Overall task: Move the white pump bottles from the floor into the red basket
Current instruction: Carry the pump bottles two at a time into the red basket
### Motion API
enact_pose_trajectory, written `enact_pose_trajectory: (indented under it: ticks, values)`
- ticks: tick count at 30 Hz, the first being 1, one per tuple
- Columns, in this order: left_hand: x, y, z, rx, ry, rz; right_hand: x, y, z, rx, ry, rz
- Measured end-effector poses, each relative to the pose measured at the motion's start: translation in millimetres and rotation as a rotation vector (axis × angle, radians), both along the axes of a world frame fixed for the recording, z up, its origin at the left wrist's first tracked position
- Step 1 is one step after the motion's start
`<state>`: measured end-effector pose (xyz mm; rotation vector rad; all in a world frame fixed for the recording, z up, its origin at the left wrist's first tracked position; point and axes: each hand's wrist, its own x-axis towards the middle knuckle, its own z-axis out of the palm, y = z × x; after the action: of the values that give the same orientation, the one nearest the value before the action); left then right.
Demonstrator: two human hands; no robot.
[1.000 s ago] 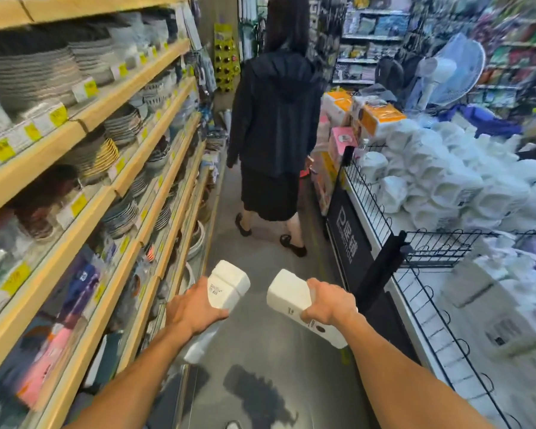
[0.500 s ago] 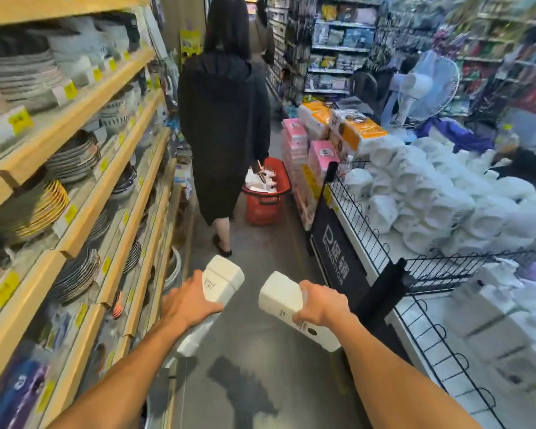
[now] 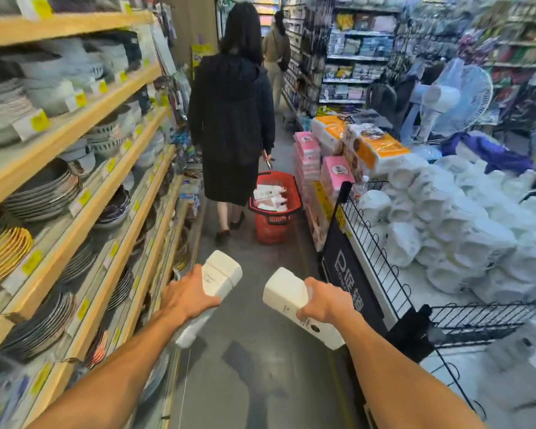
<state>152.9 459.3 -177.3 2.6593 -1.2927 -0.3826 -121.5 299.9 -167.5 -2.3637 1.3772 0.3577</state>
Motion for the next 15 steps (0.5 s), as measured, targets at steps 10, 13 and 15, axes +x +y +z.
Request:
enact_pose_trajectory:
  ticks: [10, 13, 15]
  values:
    - [39, -64, -4, 0.029, -0.006, 0.043, 37, -85, 0, -0.01, 0.02, 0.019]
    - [56, -87, -6, 0.035, -0.012, 0.033, 56, -104, -5, -0.005, 0.025, 0.009]
    - [69, -100, -10, 0.035, 0.003, 0.029, 72, -117, -7, 0.004, 0.042, 0.007]
